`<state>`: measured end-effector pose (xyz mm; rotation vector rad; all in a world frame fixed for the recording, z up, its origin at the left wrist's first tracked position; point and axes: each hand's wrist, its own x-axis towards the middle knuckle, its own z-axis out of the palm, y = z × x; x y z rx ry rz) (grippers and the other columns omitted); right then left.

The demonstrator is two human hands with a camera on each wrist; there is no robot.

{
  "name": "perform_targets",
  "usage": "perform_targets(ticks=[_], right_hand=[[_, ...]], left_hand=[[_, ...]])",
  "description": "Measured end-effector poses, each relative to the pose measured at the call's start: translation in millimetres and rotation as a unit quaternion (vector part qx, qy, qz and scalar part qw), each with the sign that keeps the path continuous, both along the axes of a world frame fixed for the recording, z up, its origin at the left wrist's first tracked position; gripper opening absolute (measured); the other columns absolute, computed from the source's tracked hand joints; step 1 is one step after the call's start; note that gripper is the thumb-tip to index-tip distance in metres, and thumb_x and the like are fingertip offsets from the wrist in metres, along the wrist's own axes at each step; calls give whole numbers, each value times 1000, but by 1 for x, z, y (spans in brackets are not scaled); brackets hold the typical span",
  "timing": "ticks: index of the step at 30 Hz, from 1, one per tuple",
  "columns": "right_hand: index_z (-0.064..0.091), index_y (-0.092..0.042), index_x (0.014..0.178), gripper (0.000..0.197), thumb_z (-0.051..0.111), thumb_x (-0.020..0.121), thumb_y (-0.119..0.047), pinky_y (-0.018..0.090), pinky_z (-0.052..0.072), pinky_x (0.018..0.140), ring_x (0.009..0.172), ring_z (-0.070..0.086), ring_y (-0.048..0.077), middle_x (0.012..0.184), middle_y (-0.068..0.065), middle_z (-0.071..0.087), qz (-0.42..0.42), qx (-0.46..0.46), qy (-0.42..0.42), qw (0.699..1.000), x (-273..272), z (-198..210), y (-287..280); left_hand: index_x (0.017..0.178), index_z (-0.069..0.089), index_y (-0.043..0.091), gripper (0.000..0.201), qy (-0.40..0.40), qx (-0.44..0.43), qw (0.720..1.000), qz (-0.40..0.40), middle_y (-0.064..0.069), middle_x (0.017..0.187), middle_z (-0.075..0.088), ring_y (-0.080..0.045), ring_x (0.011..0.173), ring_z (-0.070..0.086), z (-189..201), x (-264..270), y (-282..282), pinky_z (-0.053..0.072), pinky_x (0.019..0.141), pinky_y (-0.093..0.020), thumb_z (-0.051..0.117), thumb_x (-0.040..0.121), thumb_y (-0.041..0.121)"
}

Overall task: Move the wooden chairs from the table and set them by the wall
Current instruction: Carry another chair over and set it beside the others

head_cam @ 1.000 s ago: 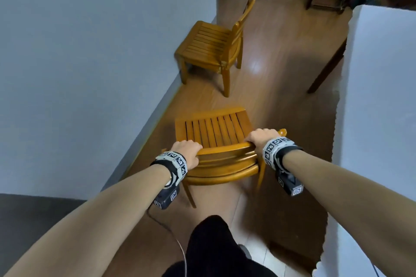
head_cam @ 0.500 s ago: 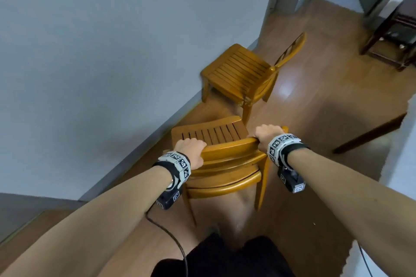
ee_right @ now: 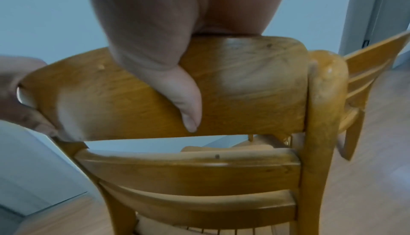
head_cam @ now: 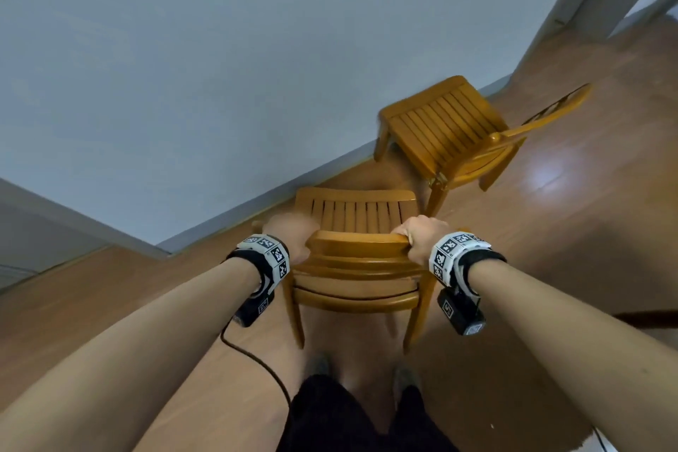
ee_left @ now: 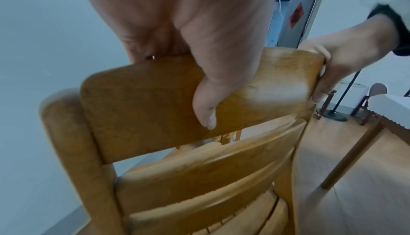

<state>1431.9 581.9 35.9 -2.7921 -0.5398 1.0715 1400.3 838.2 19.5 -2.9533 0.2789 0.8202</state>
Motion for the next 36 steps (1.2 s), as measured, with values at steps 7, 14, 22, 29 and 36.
perform_targets(ticks=[7,14,22,29,36], right_hand=[[68,-44,118,50,62,84,-8,32,53,78,85,61,18,99,-7,70,20,-16,-13,1000,-34,-18,-18],[64,-53,120,41,57,96,-20,33,53,80,92,64,21,99,-10,67,13,-73,-10,997,-74,-48,-31],[60,-44,129,42,62,93,-22,37,51,91,107,63,23,115,-3,67,51,-89,19,995,-67,-77,-43],[47,-49,141,57,56,95,-16,41,49,94,117,59,25,129,-2,62,108,-77,6,991,18,-91,-67],[47,-50,142,63,59,93,-13,39,50,90,116,60,24,129,-4,63,148,-73,-5,986,123,-88,-97]], left_hand=[[93,58,28,4,-6,-11,1000,-19,5,93,62,-21,92,62,-20,-49,-19,43,74,-32,59,90,26],[91,55,24,7,19,-22,998,-47,0,96,62,-25,94,60,-56,-89,-44,40,72,-34,59,88,19],[104,67,25,19,55,-18,995,-78,0,100,67,-27,94,64,-103,-76,-52,40,69,-35,66,86,29],[105,66,24,19,65,-14,997,-46,0,98,68,-24,89,65,-113,-11,-77,53,73,-36,66,88,32],[100,65,20,14,72,-1,997,-19,-1,95,66,-26,87,63,-102,66,-115,45,66,-34,61,87,21]])
